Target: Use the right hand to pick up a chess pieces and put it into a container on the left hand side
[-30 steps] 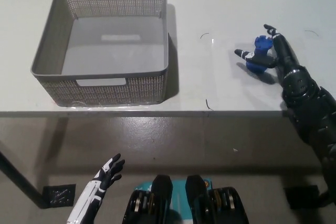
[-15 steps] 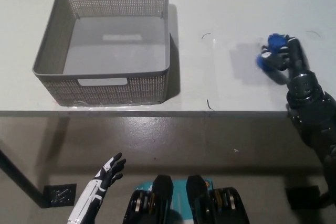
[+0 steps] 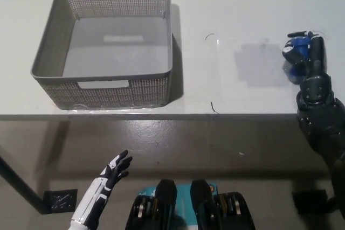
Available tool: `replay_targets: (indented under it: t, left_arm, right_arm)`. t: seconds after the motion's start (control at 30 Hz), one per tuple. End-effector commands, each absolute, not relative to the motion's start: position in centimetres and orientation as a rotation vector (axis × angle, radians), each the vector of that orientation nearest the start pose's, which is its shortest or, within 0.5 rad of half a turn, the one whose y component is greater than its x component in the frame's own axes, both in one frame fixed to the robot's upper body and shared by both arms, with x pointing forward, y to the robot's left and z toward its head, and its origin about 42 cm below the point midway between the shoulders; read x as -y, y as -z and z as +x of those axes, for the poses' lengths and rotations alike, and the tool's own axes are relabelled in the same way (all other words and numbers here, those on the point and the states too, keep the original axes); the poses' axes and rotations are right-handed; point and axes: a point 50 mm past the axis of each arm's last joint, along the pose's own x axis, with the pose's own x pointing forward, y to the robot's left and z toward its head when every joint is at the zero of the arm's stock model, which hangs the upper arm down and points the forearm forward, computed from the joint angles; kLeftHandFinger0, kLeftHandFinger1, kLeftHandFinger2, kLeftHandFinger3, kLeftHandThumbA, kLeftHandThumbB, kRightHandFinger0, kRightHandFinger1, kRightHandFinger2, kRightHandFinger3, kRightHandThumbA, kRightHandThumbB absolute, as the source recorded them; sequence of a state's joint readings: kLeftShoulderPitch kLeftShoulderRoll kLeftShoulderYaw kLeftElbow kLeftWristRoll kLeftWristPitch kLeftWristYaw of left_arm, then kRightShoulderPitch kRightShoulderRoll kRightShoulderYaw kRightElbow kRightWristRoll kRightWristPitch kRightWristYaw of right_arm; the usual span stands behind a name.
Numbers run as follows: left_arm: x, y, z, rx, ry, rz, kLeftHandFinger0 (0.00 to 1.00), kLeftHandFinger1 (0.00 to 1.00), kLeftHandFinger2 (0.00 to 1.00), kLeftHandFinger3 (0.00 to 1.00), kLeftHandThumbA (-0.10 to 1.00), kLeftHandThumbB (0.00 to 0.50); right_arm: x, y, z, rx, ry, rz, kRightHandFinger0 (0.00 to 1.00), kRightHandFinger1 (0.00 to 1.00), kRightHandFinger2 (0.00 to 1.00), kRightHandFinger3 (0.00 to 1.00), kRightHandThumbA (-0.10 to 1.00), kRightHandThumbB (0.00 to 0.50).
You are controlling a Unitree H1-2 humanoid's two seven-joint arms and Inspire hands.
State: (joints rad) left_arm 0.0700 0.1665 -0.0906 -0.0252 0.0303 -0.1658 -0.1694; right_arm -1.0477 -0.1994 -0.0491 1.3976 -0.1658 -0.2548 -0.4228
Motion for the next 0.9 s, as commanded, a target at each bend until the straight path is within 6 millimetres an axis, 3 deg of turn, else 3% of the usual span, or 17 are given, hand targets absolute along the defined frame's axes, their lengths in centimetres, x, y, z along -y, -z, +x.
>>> replay_targets:
  t: [0.0, 0.03, 0.1, 0.2, 0.3, 0.33, 0.43, 0.47, 0.53, 0.57, 0.63, 0.7, 0.87]
  left_arm:
    - [-23.8, -10.4, 25.9, 0.158, 0.289, 0.217, 1.0, 1.0, 1.0, 1.0, 1.0, 0.159]
    - [-23.8, -10.4, 25.9, 0.153, 0.286, 0.216, 1.0, 1.0, 1.0, 1.0, 1.0, 0.162]
    - [-23.8, -10.2, 25.9, 0.15, 0.28, 0.212, 1.0, 1.0, 1.0, 1.0, 1.0, 0.175]
    - [-23.8, -10.0, 25.7, 0.145, 0.279, 0.213, 1.0, 1.0, 1.0, 1.0, 1.0, 0.176]
    - [-23.8, -9.9, 25.5, 0.146, 0.282, 0.211, 1.0, 1.0, 1.0, 1.0, 1.0, 0.162]
    - [-23.8, -10.0, 25.5, 0.145, 0.285, 0.207, 1.0, 1.0, 1.0, 1.0, 1.0, 0.157]
    - [-23.7, -9.8, 25.3, 0.136, 0.286, 0.202, 1.0, 1.0, 1.0, 1.0, 1.0, 0.155]
    - [-23.6, -9.7, 25.2, 0.133, 0.284, 0.203, 1.0, 1.0, 1.0, 1.0, 1.0, 0.153]
    - [-23.5, -9.6, 25.1, 0.131, 0.283, 0.203, 1.0, 1.0, 1.0, 1.0, 1.0, 0.152]
    - [-23.5, -9.6, 25.2, 0.128, 0.282, 0.193, 1.0, 1.0, 1.0, 1.0, 1.0, 0.154]
    - [-23.4, -9.6, 25.2, 0.123, 0.276, 0.184, 1.0, 1.0, 1.0, 1.0, 1.0, 0.191]
    - [-23.3, -9.5, 25.1, 0.124, 0.281, 0.19, 1.0, 1.0, 1.0, 1.0, 1.0, 0.223]
    - [-23.1, -9.4, 25.2, 0.128, 0.29, 0.207, 1.0, 1.0, 1.0, 1.0, 1.0, 0.218]
  right_arm:
    - [23.5, -26.8, 57.2, 0.214, 0.382, -0.258, 0.0, 0.12, 0.54, 0.58, -0.1, 0.129]
    - [23.2, -27.5, 57.3, 0.248, 0.362, -0.241, 0.0, 0.13, 0.56, 0.59, -0.1, 0.111]
    - [22.0, -29.3, 57.6, 0.298, 0.353, -0.243, 0.0, 0.17, 0.59, 0.61, -0.1, 0.139]
    - [19.9, -32.3, 57.5, 0.417, 0.298, -0.279, 0.0, 0.18, 0.62, 0.66, -0.1, 0.118]
    - [18.2, -34.4, 56.9, 0.499, 0.27, -0.262, 0.0, 0.13, 0.56, 0.63, -0.1, 0.114]
    - [17.0, -35.7, 56.5, 0.535, 0.251, -0.247, 0.0, 0.15, 0.58, 0.64, -0.1, 0.122]
    - [15.1, -37.2, 55.8, 0.561, 0.224, -0.226, 0.0, 0.18, 0.61, 0.6, -0.1, 0.146]
    - [13.6, -38.1, 55.4, 0.621, 0.194, -0.235, 0.0, 0.19, 0.61, 0.62, -0.1, 0.147]
    - [12.5, -38.9, 55.0, 0.643, 0.17, -0.222, 0.0, 0.2, 0.62, 0.63, -0.1, 0.14]
    - [10.8, -40.0, 54.7, 0.656, 0.142, -0.207, 0.0, 0.22, 0.63, 0.64, -0.1, 0.134]
    - [8.6, -41.2, 54.3, 0.673, 0.091, -0.189, 0.0, 0.26, 0.69, 0.74, -0.1, 0.134]
    - [6.8, -41.8, 53.9, 0.676, 0.061, -0.197, 0.0, 0.26, 0.71, 0.77, -0.1, 0.138]
    - [1.5, -42.3, 53.6, 0.653, -0.044, -0.213, 0.0, 0.25, 0.69, 0.76, -0.1, 0.143]
